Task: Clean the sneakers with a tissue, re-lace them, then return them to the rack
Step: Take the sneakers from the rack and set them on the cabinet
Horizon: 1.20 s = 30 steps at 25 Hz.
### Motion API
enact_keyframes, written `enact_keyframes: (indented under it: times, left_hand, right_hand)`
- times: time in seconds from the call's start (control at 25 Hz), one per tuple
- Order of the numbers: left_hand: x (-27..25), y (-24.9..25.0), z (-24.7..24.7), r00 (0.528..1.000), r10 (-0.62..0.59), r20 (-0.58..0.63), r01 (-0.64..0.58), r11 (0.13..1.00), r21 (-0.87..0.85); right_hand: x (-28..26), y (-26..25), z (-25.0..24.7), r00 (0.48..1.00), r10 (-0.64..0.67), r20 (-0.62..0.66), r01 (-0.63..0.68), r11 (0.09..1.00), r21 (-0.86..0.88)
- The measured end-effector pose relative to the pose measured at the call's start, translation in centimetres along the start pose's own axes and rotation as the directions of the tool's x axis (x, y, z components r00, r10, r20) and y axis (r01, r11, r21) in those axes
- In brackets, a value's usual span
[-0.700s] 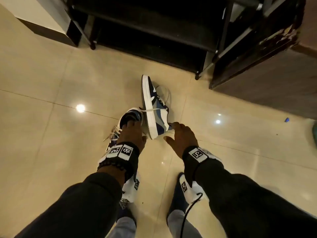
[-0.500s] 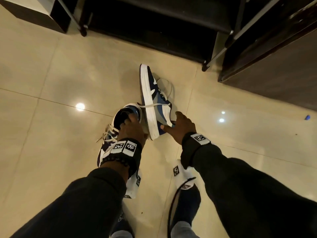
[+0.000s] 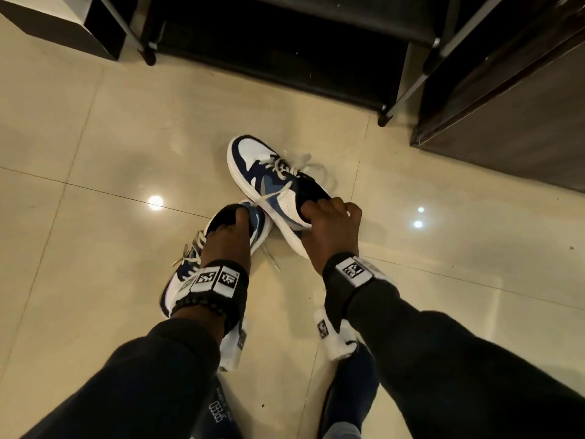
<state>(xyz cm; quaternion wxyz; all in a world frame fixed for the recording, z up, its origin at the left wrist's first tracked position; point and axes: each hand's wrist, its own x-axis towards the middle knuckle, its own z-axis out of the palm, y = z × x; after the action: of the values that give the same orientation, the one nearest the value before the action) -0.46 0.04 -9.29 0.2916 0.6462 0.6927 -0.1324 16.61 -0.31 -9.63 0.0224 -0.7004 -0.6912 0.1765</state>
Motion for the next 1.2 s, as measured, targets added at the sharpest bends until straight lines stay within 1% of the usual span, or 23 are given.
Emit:
enact_keyframes:
  times: [0.04, 0.08, 0.12, 0.16, 0.2, 0.24, 0.28, 0.32, 0.36, 0.4, 0.44, 0.48, 0.52, 0.56, 0.6, 0.64, 0.76, 0.84, 0.92, 1.0, 1.08, 1.2]
  left_hand:
    - [-0.7, -0.1, -0.1, 0.995, 0.095, 0.023, -0.097, 0.993, 0.061]
    - [-1.3, -0.2, 0.0, 0.978, 0.206, 0.033, -0.209, 0.971, 0.120]
    - [-2.0, -0.5, 0.4, 0.952, 0.294, 0.081, -0.304, 0.937, 0.171]
    - [-2.4, -0.8, 0.8, 0.938, 0.331, 0.104, -0.346, 0.914, 0.210]
    - [-2.5, -1.4, 1.3, 0.922, 0.379, 0.073, -0.385, 0.885, 0.261]
    - [-2.5, -1.4, 1.5, 0.933, 0.341, 0.118, -0.360, 0.900, 0.245]
    - [-2.5, -1.2, 1.5, 0.951, 0.282, 0.126, -0.303, 0.930, 0.209]
    - [-2.6, -0.6, 1.7, 0.974, 0.194, 0.116, -0.207, 0.972, 0.114]
    - [-2.6, 0.3, 1.7, 0.992, 0.108, 0.064, -0.106, 0.994, -0.039]
    - [-2.4, 1.1, 1.8, 1.000, -0.010, 0.026, 0.016, 0.977, -0.211]
    - [-2.2, 2.0, 1.8, 0.990, -0.132, 0.051, 0.142, 0.928, -0.346]
    - [-1.8, 2.7, 1.9, 0.970, -0.219, 0.102, 0.242, 0.869, -0.431]
    - [-1.3, 3.2, 2.1, 0.951, -0.267, 0.158, 0.310, 0.829, -0.465]
    - [-0.9, 3.3, 2.4, 0.936, -0.294, 0.194, 0.352, 0.809, -0.472]
    - [-0.6, 3.2, 2.7, 0.930, -0.301, 0.212, 0.366, 0.811, -0.456]
    - [-0.5, 3.0, 3.0, 0.936, -0.287, 0.205, 0.350, 0.831, -0.432]
    - [-0.8, 2.5, 3.8, 0.959, -0.236, 0.159, 0.279, 0.890, -0.360]
    - [-1.8, 2.3, 4.3, 0.968, -0.206, 0.142, 0.238, 0.934, -0.267]
    - [-3.0, 1.9, 4.4, 0.981, -0.144, 0.131, 0.163, 0.975, -0.152]
    - [-4.0, 1.4, 4.6, 0.988, -0.081, 0.130, 0.089, 0.995, -0.052]
    - [-4.2, 0.9, 4.7, 0.994, -0.034, 0.099, 0.032, 0.999, 0.026]
    - [-4.3, 0.0, 5.1, 0.997, 0.056, 0.057, -0.062, 0.993, 0.099]
  right_hand:
    - [-0.6, 0.2, 0.0, 0.996, -0.060, -0.060, 0.053, 0.992, -0.115]
    - [-1.2, 0.7, 0.1, 0.994, -0.095, -0.049, 0.083, 0.975, -0.207]
    - [-1.8, 1.4, 0.4, 0.995, -0.096, -0.002, 0.092, 0.959, -0.268]
    - [-2.4, 2.1, 0.5, 0.997, -0.065, 0.050, 0.077, 0.954, -0.291]
    - [-2.9, 2.7, 0.7, 0.994, -0.033, 0.101, 0.061, 0.956, -0.286]
    - [-3.3, 3.0, 0.8, 0.990, -0.013, 0.138, 0.051, 0.959, -0.280]
    - [-3.5, 3.2, 0.8, 0.987, -0.009, 0.160, 0.055, 0.956, -0.289]
    - [-3.7, 3.3, 1.0, 0.984, -0.010, 0.180, 0.064, 0.953, -0.298]
    - [-3.7, 3.2, 1.1, 0.982, -0.017, 0.186, 0.074, 0.949, -0.306]
    - [-3.4, 3.0, 1.2, 0.982, -0.021, 0.189, 0.080, 0.948, -0.309]
    - [-3.1, 2.8, 1.0, 0.979, -0.012, 0.205, 0.077, 0.947, -0.312]
    - [-2.7, 2.5, 0.8, 0.971, 0.007, 0.240, 0.070, 0.948, -0.311]
    - [-2.4, 2.5, 1.0, 0.965, 0.021, 0.263, 0.065, 0.948, -0.313]
    - [-2.2, 2.5, 1.1, 0.961, 0.029, 0.276, 0.062, 0.947, -0.316]
    - [-2.1, 2.6, 1.2, 0.959, 0.026, 0.283, 0.065, 0.949, -0.310]
    - [-2.2, 2.7, 1.1, 0.957, 0.024, 0.290, 0.066, 0.952, -0.298]
    - [-2.5, 3.4, 1.3, 0.973, -0.013, 0.229, 0.077, 0.959, -0.273]
    - [-2.9, 3.6, 1.4, 0.976, -0.051, 0.213, 0.108, 0.957, -0.269]
    - [-3.2, 3.2, 1.3, 0.975, -0.060, 0.214, 0.113, 0.963, -0.244]
    - [-3.7, 2.9, 1.5, 0.972, -0.056, 0.230, 0.108, 0.969, -0.221]
    - [-4.1, 2.4, 1.6, 0.967, -0.066, 0.245, 0.118, 0.972, -0.202]
    - [-4.6, 1.4, 1.6, 0.926, -0.036, 0.376, 0.108, 0.979, -0.173]
